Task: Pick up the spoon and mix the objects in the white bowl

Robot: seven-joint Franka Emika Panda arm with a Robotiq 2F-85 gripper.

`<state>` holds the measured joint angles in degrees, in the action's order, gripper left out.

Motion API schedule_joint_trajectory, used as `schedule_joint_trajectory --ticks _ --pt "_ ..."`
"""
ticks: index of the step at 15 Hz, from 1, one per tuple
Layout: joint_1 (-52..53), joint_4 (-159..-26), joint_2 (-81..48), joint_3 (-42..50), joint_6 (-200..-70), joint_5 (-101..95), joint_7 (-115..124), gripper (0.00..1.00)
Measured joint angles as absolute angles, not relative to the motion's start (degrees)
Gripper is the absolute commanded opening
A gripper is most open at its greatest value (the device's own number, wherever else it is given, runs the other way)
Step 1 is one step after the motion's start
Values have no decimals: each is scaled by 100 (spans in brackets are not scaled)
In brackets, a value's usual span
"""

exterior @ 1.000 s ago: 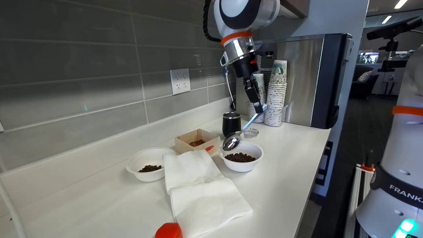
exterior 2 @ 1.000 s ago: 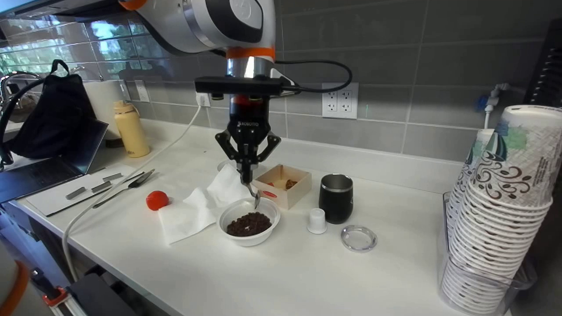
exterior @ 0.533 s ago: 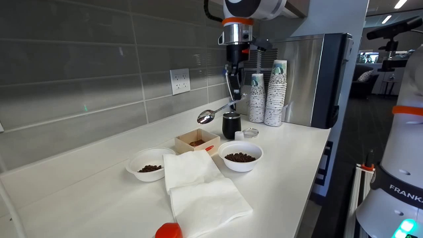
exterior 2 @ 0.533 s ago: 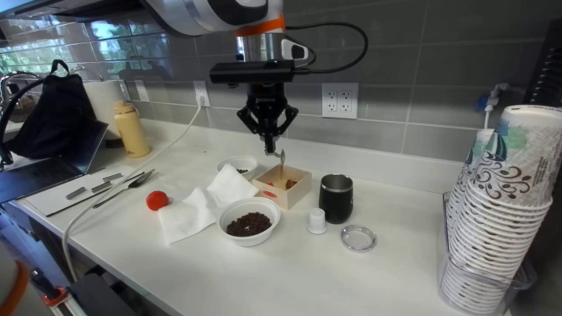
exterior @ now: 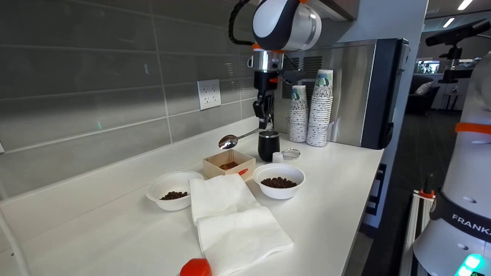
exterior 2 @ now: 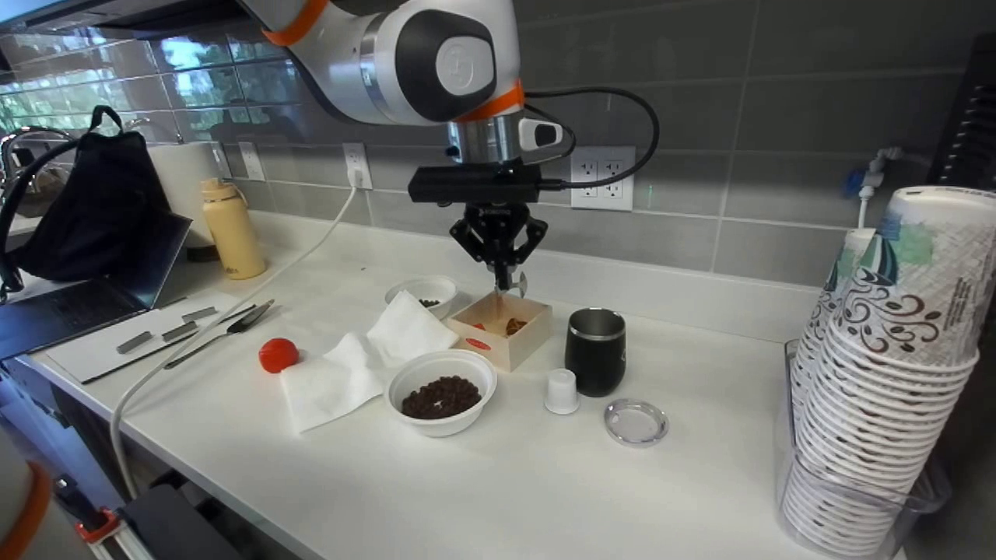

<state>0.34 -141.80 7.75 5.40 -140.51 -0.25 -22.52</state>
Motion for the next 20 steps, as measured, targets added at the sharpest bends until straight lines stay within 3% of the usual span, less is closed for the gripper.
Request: schedule_joint_trajectory --ticks 15,16,17,20 --pt "-36 -13777 -485 225 -14307 1437 -2945 1" --pt "-72 -13755 -545 196 -14307 1551 -3019 29" --pt "-111 -13735 -600 171 -14307 1640 -3081 29" --pt "-227 -13698 -676 129 -14332 1725 -3206 50"
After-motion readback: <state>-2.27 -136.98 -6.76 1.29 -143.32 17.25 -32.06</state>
